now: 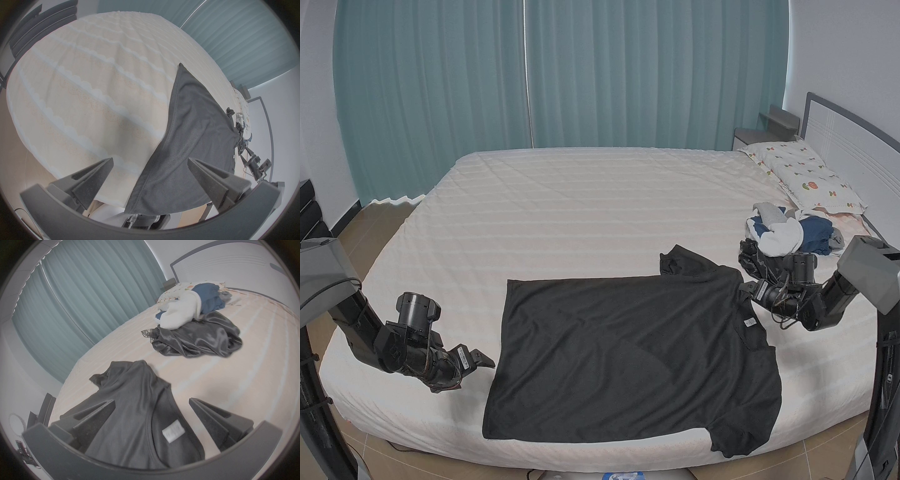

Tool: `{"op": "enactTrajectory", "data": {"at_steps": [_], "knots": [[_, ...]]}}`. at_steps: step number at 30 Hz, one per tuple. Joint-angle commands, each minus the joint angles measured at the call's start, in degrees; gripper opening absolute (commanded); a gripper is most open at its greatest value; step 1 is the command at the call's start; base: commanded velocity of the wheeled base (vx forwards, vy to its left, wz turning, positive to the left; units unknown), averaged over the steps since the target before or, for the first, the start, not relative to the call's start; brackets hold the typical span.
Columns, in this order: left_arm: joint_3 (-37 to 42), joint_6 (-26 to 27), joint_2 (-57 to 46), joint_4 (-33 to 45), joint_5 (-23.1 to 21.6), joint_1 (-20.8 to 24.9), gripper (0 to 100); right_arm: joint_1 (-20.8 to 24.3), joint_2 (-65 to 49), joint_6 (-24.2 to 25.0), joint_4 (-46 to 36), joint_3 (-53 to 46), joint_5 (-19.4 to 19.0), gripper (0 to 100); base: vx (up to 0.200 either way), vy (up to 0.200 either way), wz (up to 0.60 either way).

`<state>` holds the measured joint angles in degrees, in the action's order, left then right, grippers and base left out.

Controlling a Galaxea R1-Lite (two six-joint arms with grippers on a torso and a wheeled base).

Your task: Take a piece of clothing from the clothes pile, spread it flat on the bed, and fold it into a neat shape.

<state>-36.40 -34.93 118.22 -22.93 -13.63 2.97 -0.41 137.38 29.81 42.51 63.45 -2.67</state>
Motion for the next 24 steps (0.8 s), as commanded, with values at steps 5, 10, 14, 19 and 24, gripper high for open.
{"op": "enactTrajectory", "data": {"at_steps": [5,10,14,19,24], "knots": [[2.39,0.56,-1.68,-0.01,-0.96,1.24,100,4.19,-24.17,8.6,16.47,-38.84,-4.01,100,-0.2,0.0,0.0],[3.79,0.65,-1.59,-0.1,-1.05,3.27,100,4.37,-25.84,9.48,17.96,-46.4,-4.98,100,-0.2,0.0,0.0],[3.97,0.74,-0.98,-0.1,-0.87,4.67,100,4.19,-25.75,11.24,18.14,-49.3,-7.7,100,-0.1,0.0,0.0],[4.06,0.65,-0.8,-0.8,-0.61,5.46,100,3.84,-25.67,14.67,18.22,-51.41,-12.71,100,0.0,0.0,0.0],[4.23,0.12,1.31,-5.11,0.36,7.13,100,3.4,-24.35,17.22,20.51,-53.08,-14.64,100,0.0,0.0,0.0]]}}
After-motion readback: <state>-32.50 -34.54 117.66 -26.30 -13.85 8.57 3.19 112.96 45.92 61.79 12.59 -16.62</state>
